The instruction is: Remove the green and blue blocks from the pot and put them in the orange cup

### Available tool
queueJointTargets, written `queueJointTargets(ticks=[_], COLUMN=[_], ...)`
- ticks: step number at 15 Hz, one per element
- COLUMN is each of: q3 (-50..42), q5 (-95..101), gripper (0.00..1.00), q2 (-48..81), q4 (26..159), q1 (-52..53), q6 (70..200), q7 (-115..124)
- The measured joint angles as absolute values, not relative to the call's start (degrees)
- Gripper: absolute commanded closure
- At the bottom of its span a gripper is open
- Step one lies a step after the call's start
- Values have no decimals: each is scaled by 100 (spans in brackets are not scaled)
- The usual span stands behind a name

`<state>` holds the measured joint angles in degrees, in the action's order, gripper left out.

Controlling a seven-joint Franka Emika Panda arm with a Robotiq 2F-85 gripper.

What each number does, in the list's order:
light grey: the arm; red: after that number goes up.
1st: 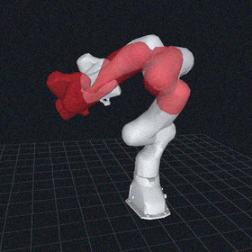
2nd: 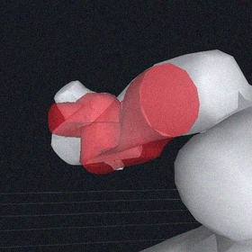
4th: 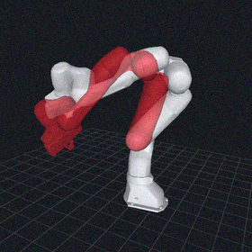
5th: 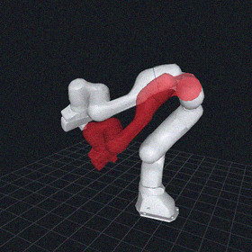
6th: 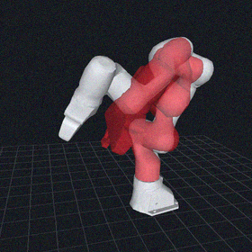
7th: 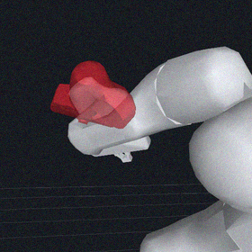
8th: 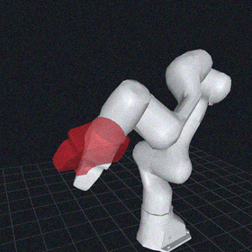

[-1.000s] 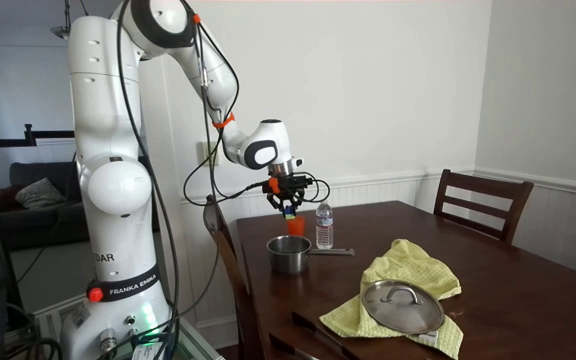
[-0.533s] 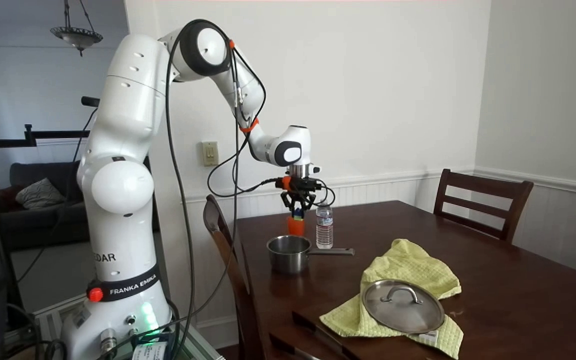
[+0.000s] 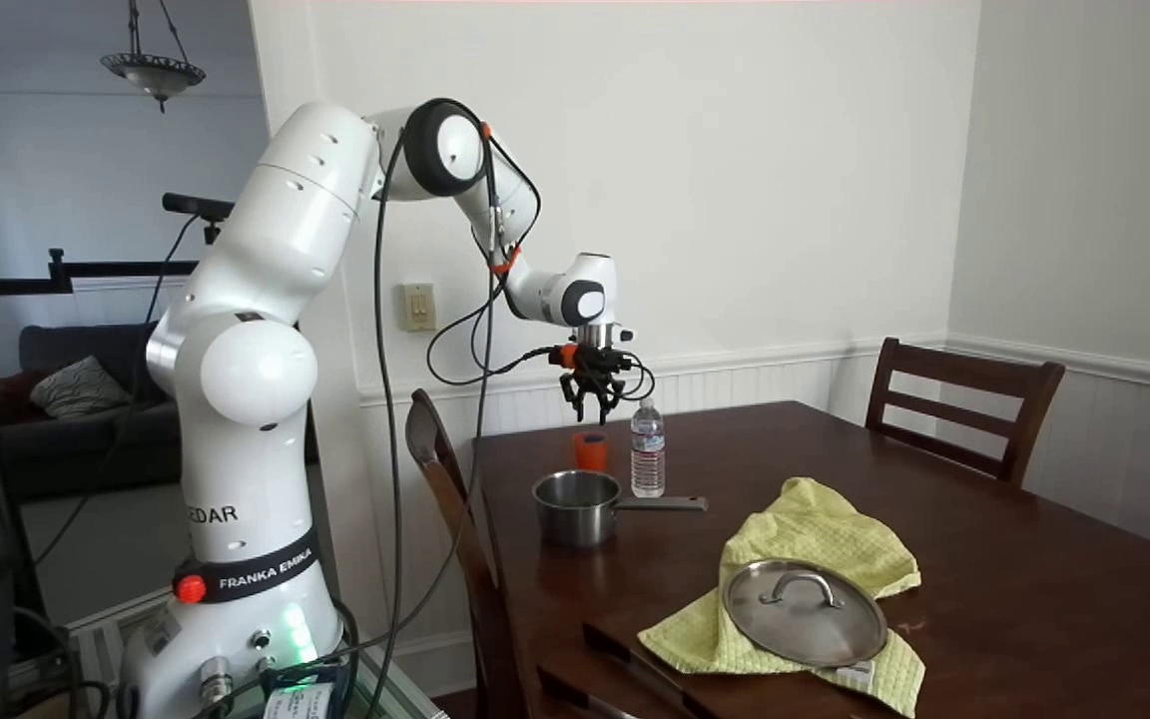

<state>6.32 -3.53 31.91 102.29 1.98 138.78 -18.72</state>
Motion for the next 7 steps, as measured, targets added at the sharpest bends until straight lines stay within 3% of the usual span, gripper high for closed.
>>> queueJointTargets(ticks=[2, 7], q3=[563, 540], q5=[-227, -160], gripper=[2, 0], q2=[3329, 3223], q4=[10093, 10093], q1=[225, 227], q6=[13702, 13884], q7=[-1683, -1641])
